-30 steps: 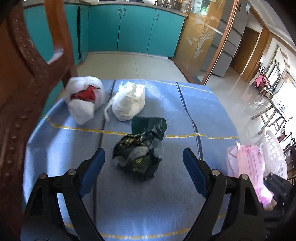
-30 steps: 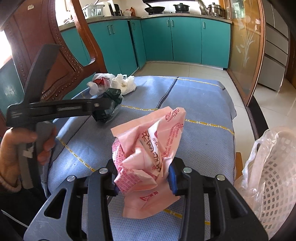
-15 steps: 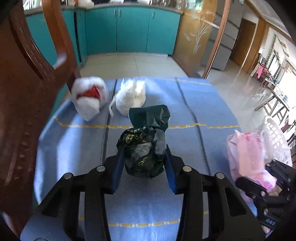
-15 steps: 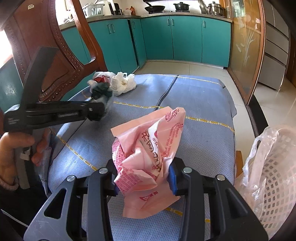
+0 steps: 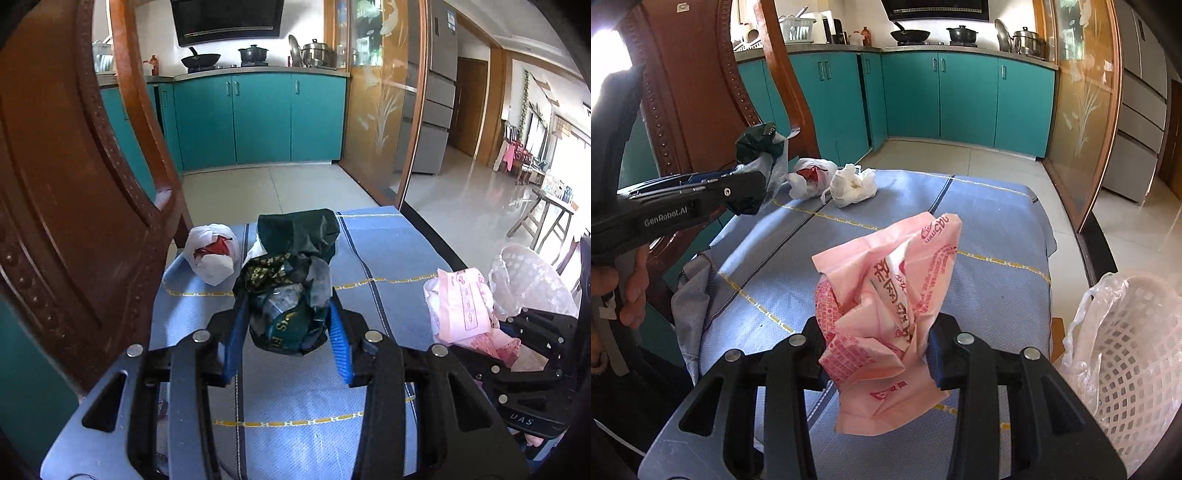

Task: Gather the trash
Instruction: 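Lift the dark green bag with the left gripper while the right holds the pink bag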

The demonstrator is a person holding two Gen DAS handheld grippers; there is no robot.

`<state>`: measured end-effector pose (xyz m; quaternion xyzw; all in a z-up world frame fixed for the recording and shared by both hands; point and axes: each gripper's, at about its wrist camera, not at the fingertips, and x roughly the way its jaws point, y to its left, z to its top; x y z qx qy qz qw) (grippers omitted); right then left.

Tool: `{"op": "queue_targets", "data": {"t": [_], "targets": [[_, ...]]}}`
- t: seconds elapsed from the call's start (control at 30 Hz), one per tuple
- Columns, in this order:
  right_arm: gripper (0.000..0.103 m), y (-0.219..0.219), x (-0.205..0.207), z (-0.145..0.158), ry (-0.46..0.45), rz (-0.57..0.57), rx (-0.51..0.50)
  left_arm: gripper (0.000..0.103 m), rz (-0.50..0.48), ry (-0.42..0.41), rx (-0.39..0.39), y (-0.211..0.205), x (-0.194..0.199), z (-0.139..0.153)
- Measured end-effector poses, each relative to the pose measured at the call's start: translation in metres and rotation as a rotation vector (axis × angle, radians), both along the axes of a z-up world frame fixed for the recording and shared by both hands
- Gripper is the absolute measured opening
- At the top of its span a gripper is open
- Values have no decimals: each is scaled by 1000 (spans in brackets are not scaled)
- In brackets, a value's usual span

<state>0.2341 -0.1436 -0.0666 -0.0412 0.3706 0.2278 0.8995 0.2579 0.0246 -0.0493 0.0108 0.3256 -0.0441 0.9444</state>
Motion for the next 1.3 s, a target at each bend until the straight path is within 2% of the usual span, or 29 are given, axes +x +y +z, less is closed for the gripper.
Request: {"op": "queue_targets", "data": {"t": [0.37,1.3], "targets": [[39,4,-5,0,-2,-4,-11,41,10,-39,-23,1,-9,10],[39,5,-8,1,-8,-3,-15,41,6,-32,-16,-2,-7,9]]}}
